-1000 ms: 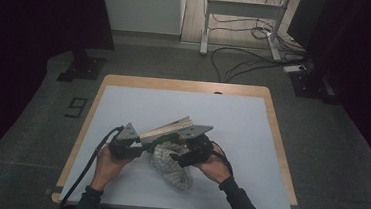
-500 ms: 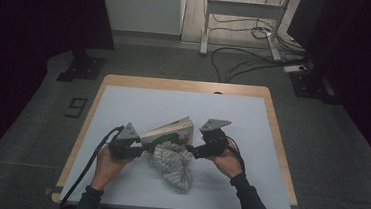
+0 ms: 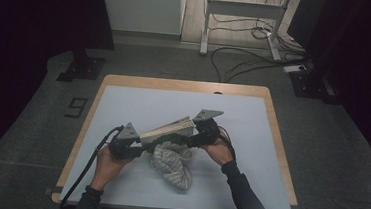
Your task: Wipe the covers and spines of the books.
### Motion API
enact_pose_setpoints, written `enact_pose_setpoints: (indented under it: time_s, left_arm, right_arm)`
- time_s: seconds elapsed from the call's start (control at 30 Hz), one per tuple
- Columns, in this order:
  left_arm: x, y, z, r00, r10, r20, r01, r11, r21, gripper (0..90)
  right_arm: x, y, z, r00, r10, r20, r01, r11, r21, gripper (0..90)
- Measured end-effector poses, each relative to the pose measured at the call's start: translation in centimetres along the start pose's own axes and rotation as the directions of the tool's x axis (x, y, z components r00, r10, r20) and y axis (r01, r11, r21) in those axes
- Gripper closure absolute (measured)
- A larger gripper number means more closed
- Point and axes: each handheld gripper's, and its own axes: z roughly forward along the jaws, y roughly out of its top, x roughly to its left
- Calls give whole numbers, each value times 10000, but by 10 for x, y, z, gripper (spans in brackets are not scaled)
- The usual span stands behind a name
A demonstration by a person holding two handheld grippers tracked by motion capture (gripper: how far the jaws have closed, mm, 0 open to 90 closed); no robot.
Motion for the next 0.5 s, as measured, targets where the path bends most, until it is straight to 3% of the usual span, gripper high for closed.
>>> enact_pose_setpoints:
  time_s: [0.17,0.27,0.5]
  left_arm:
    - [1,0,0,10000,74,-43,-74,9999,69,627]
    - [3,0,-1,10000,54,-73,-53,9999,98,619]
    - [5,0,-1,9996,15,-292,-13,10000,86,610]
  right_arm:
    - [-1,1,5,9985,-251,-491,240,9995,-229,138]
    - [1,0,3,9983,-357,-458,348,9992,-209,143]
    - [4,-2,-4,9980,-30,-639,21,9999,-152,159]
